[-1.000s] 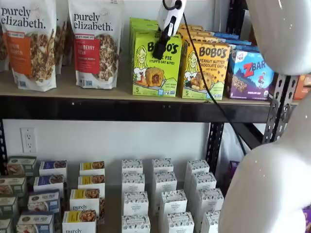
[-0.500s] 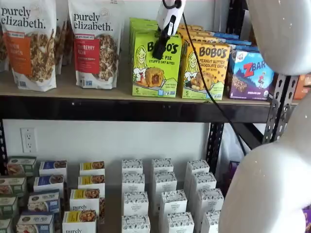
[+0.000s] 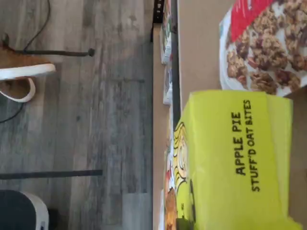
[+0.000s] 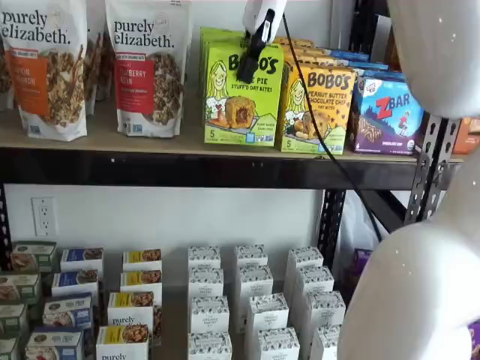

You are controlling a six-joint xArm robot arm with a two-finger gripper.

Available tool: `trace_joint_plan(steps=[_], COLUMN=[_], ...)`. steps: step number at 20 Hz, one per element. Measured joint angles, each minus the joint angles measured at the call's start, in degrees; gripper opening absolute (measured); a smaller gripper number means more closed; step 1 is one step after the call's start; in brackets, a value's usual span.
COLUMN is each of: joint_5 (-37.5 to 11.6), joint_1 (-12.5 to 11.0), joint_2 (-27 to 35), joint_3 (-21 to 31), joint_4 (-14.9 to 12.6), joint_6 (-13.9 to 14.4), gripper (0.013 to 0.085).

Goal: Pick the green box on the top shelf, the fourth from the left

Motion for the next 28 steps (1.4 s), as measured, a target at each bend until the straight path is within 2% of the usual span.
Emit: trace_joint_plan(steps=[10,18,28], joint_5=[5.1,8.8,12.3], joint_1=[-0.6,-0.3,-1.2], joint_2=[-5.7,-9.2,-13.8], joint_3=[0.3,1.0,4.2], joint_4=[2.4,2.0,1.6], joint_6=[1.5,2.5,2.0], gripper=[0.0130,0.0130,0.0130])
